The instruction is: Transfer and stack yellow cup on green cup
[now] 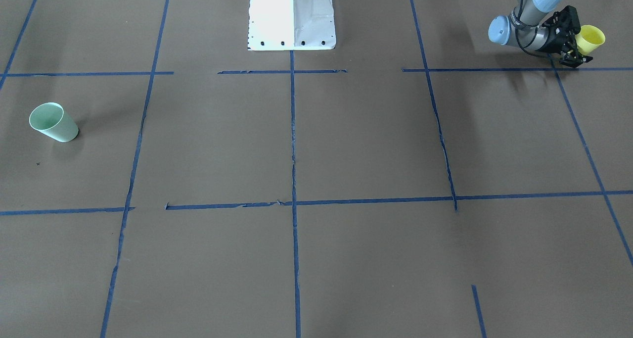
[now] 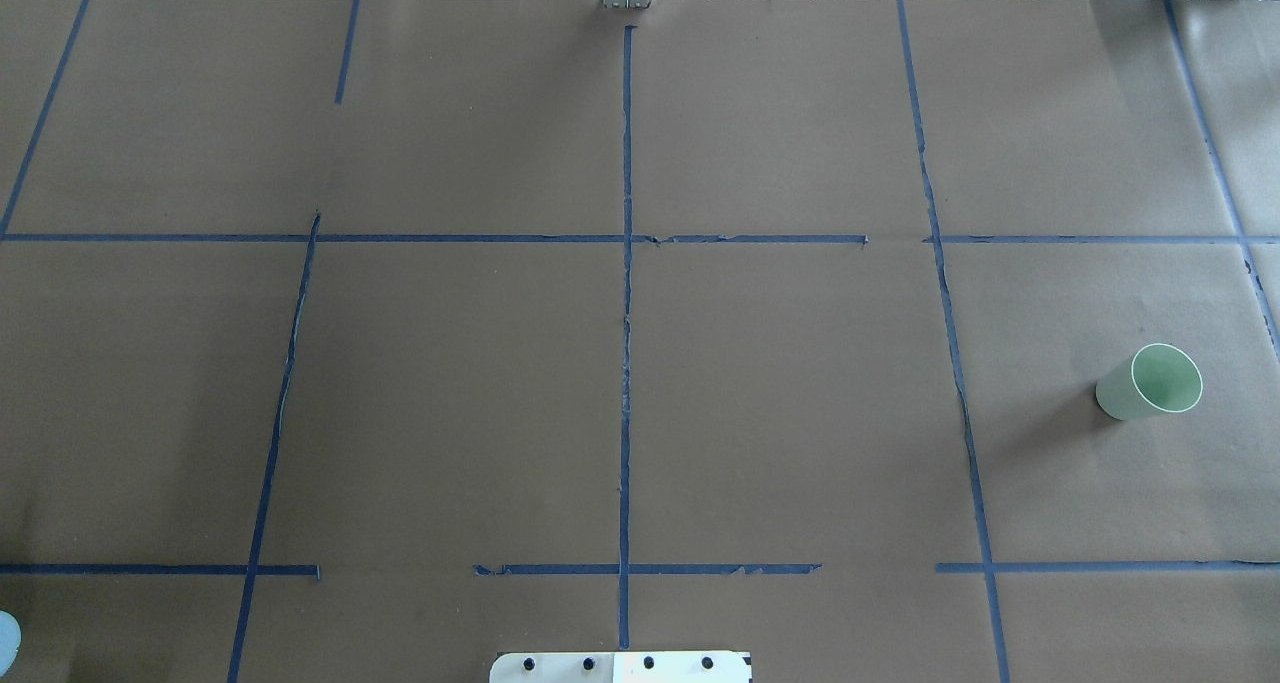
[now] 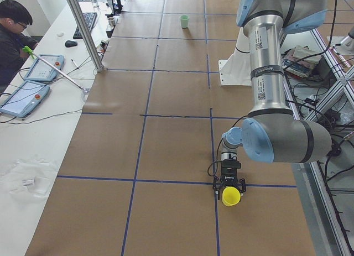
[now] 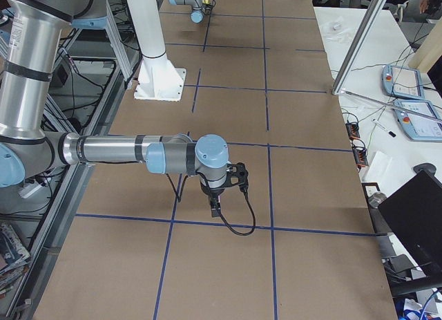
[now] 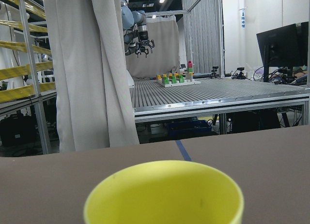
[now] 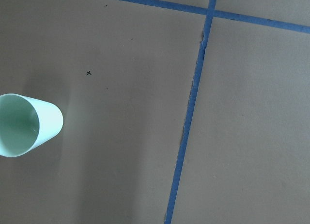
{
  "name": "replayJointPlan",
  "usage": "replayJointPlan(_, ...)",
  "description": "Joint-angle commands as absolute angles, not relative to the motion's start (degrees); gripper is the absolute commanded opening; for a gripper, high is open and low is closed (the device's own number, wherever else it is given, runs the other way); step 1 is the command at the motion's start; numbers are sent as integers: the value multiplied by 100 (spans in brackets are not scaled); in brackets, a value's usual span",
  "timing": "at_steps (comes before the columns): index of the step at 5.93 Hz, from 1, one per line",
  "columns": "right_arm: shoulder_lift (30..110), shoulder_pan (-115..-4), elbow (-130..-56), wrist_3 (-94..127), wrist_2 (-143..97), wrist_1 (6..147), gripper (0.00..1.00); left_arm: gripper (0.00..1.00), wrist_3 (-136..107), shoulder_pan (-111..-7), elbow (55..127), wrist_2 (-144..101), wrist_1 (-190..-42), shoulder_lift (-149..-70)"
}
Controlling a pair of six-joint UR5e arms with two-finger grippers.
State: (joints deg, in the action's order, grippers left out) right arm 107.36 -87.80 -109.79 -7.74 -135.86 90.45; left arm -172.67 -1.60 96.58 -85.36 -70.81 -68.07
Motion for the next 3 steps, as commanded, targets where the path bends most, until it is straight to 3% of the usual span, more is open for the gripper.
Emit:
replayJointPlan(1, 10740, -8780, -10986, -773, -13579, 9044, 100, 68, -17393, -62, 9511, -8525, -7128, -6829)
replayJointPlan(2, 10740, -8780, -10986, -773, -13588, 9035, 100, 56, -17385, -53, 9518, -8491, -7119, -6820)
replayJointPlan(3, 10732, -8780, -10986, -773, -13579, 9044, 100, 53, -17350, -53, 9606, -8421, -7102, -6786)
